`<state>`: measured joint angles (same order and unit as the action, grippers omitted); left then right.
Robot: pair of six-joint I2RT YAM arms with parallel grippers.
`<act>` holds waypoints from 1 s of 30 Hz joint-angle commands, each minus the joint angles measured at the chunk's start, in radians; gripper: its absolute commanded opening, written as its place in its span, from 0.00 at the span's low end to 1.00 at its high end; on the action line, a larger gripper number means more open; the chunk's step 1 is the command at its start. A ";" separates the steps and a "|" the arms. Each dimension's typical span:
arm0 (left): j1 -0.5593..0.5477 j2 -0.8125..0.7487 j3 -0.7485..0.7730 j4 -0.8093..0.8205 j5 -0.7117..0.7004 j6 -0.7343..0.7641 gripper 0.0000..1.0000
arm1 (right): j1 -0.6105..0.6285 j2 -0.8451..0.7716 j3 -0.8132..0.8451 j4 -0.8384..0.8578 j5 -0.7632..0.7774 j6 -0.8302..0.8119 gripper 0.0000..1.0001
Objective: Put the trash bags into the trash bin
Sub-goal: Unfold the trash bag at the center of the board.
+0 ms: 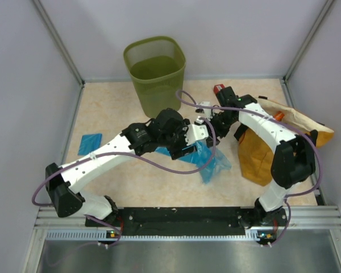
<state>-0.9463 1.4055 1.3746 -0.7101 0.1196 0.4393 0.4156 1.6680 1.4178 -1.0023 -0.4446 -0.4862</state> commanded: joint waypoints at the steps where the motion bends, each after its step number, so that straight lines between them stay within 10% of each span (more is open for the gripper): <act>1: 0.027 -0.043 -0.022 0.027 0.031 -0.008 0.70 | 0.015 0.039 0.004 0.047 0.009 -0.022 0.69; 10: 0.057 -0.051 -0.046 0.029 0.041 -0.010 0.70 | 0.026 0.093 -0.003 0.070 0.000 -0.034 0.62; 19: 0.081 -0.019 -0.091 0.099 0.052 -0.060 0.70 | 0.028 0.073 -0.011 0.068 -0.006 -0.031 0.00; 30: 0.084 0.029 -0.043 0.190 0.084 -0.198 0.63 | 0.028 -0.043 0.179 0.074 0.061 0.156 0.00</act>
<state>-0.8646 1.4277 1.2877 -0.6075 0.1764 0.3225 0.4358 1.7218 1.4731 -0.9665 -0.4023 -0.4309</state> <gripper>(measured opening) 0.643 0.003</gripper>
